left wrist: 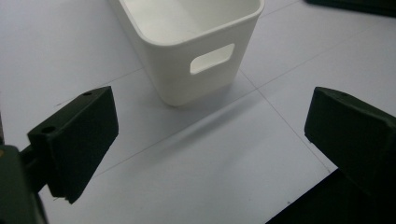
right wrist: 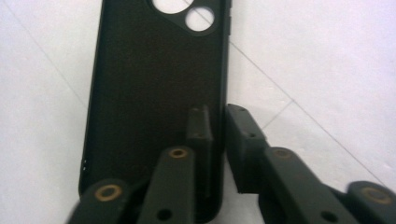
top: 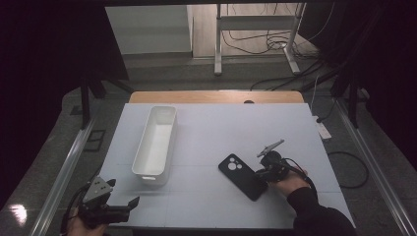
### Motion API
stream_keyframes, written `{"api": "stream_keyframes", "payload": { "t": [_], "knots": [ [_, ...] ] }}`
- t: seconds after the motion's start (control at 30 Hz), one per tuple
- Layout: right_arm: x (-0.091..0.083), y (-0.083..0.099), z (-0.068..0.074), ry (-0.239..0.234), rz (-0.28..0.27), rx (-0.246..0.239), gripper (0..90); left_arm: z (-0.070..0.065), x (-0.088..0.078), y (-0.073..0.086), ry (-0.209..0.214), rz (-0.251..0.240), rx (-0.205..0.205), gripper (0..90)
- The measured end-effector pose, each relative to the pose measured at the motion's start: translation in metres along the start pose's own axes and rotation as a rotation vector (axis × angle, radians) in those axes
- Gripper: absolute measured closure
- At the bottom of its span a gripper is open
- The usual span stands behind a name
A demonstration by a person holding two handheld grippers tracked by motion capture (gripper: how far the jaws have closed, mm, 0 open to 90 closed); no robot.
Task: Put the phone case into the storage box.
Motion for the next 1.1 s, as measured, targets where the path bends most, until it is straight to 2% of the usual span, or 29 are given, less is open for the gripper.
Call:
{"api": "stream_keyframes", "payload": {
  "t": [0.17, 0.23, 0.33, 0.53, 0.77, 1.0, 1.1],
  "knots": [
    [0.0, 0.0, -0.002, 0.009, 0.007, -0.001, 86.7, 0.0, 0.0, 0.0, 0.0, 0.001, 0.001, 3.9],
    [0.0, -0.001, -0.002, 0.009, 0.016, 0.027, 87.3, 0.0, 0.0, 0.0, -0.002, 0.001, 0.0, 3.8],
    [-0.001, -0.003, -0.001, 0.021, 0.03, 0.021, 88.0, 0.0, 0.0, 0.0, 0.0, 0.0, -0.005, 3.8],
    [-0.002, -0.002, 0.001, 0.024, 0.031, 0.018, 88.2, 0.003, -0.001, 0.0, 0.036, -0.002, -0.025, 4.6],
    [-0.009, -0.005, 0.003, 0.043, -0.009, 0.019, 88.3, 0.004, 0.0, 0.0, 0.039, 0.0, -0.037, 4.8],
    [-0.02, -0.009, 0.005, 0.057, -0.064, 0.009, 88.3, 0.001, 0.001, -0.001, 0.041, 0.01, -0.014, 4.6],
    [-0.024, -0.011, 0.008, 0.06, -0.083, 0.007, 88.3, 0.002, 0.001, -0.001, 0.039, 0.007, -0.018, 3.8]
  ]
}}
Point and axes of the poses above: each handheld gripper's, and its own axes: x roughly forward along the jaws, y roughly out of its underside, z roughly to its left, the point moved 4 cm from there along x, roughly forward along the jaws, and after that the axes turned 6 degrees about -x, right-handed, at the moved point
